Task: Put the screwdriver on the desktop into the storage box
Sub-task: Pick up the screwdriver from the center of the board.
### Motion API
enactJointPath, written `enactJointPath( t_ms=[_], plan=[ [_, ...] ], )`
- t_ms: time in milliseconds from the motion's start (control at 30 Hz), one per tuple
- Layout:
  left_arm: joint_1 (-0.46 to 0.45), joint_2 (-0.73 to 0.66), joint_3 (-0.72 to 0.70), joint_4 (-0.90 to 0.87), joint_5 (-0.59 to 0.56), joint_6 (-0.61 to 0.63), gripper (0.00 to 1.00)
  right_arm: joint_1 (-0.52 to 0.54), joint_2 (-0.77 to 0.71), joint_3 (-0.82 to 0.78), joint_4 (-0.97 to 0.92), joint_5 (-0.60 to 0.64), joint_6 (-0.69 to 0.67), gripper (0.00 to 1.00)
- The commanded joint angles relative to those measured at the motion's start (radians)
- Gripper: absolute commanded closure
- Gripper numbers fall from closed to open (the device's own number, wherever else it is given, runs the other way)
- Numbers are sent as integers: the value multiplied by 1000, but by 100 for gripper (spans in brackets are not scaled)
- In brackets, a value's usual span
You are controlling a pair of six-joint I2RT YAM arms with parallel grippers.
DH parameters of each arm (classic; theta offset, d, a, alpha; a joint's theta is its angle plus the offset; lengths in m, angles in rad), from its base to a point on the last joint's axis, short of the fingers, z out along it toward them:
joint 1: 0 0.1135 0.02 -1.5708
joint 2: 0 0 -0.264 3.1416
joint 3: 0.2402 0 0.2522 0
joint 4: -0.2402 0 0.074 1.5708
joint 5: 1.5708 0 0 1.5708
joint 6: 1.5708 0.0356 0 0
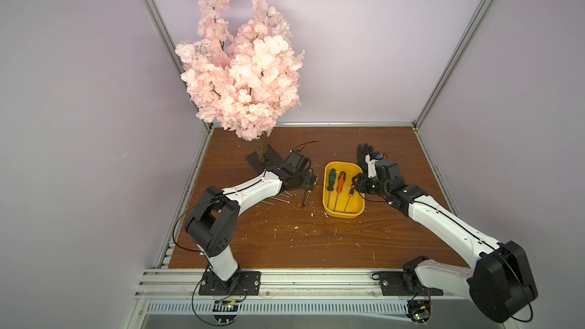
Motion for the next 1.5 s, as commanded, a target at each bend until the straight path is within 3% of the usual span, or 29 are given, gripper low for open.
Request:
enactJointPath(
  t_ms=[0,500,1467],
  plan=[
    [13,51,58,-59,-25,45,50,3,-45,-11,-2,31,-10,57],
    [29,264,257,-134,-65,126,51,-3,-151,-89,-26,47,8,57],
    [26,361,280,-118,-58,133,52,-6,-274,-160,-51,79,29,57]
  ],
)
